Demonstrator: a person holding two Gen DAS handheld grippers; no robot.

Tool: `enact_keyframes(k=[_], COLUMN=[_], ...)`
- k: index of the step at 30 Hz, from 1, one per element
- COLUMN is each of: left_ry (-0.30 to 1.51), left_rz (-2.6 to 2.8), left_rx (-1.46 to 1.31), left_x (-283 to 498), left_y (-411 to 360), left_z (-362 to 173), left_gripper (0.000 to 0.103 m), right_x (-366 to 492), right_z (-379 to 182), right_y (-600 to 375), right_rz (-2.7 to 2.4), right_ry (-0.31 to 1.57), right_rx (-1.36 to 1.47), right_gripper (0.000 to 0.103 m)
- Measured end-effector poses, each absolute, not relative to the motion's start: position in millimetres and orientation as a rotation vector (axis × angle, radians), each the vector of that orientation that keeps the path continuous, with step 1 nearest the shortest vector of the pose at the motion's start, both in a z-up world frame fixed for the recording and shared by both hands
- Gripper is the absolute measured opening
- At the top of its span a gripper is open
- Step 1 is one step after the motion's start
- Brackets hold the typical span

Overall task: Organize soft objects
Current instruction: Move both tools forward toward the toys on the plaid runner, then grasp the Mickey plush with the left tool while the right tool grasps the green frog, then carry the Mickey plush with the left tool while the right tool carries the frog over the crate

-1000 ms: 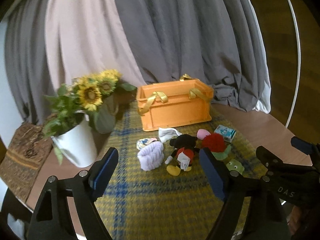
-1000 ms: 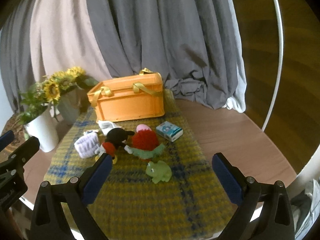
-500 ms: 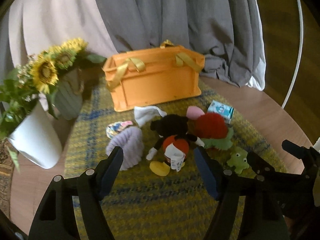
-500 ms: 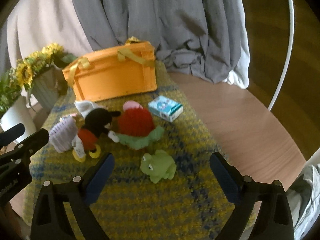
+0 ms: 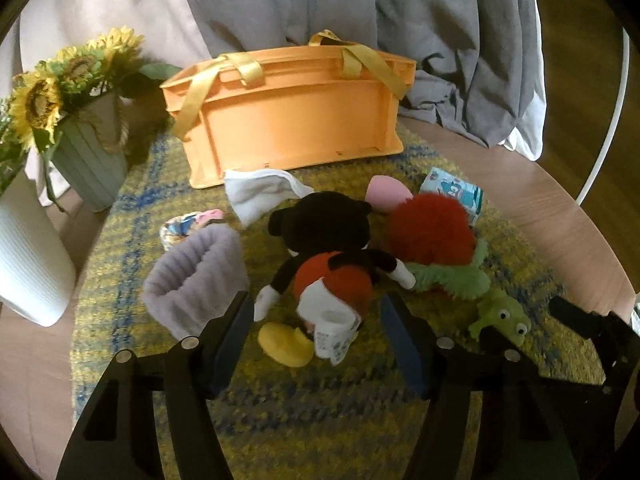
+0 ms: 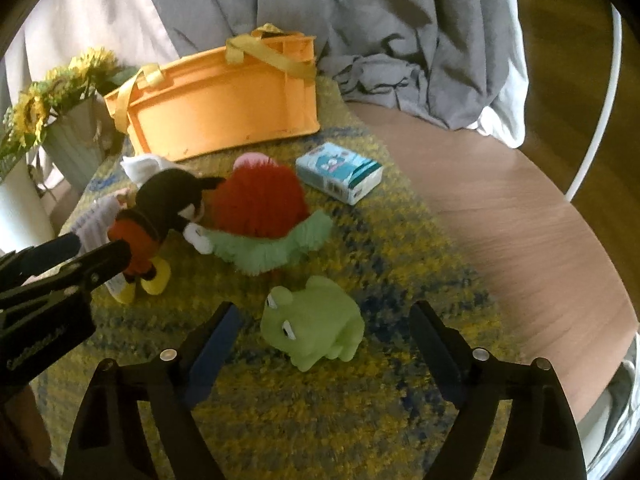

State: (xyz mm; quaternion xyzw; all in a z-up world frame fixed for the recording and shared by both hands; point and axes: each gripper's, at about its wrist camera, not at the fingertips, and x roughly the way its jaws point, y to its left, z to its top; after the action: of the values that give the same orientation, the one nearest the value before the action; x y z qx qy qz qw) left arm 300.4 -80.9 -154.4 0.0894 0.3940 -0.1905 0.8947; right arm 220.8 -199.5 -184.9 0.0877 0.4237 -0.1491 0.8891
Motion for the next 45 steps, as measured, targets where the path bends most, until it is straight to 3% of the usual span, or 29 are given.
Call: enact_keyframes(k=[9,15,18,34,45], left_ry=[0.803,0.831,0.828,0.767,0.755], left_rz=[-0.384,-0.378,-0.377,-0.351,-0.338], left_rx=[0.208,0.206,0.194,0.185,0.126], left_x=[307.8,314.0,313.4,292.2,270.8], left_y=[-93.1,-97.4,-96.2,-85.4,-71.0], left_z=[-166.6,-176.9,-177.9,-160.1,-128.1], left_gripper=[0.063,0.043,0.041,0.038,0.038], right_x=[228.7,232.0,234.3,227.7,219.0], right_z=[-200.8,-203.8,-205.6,-187.2,-144.8], right_y=[-206.6,-207.9,-206.9,-206.8,-201.8], right_rz=[-0.299,-0.285,-0.269,-0.255,-0.213], right_ry=[0.889,0.884,0.886,0.856,0.774], right_rx=[0.202,0.203,0.194,0.162,0.140], right_gripper=[0.077,0.069,0.061,0.060,0.060])
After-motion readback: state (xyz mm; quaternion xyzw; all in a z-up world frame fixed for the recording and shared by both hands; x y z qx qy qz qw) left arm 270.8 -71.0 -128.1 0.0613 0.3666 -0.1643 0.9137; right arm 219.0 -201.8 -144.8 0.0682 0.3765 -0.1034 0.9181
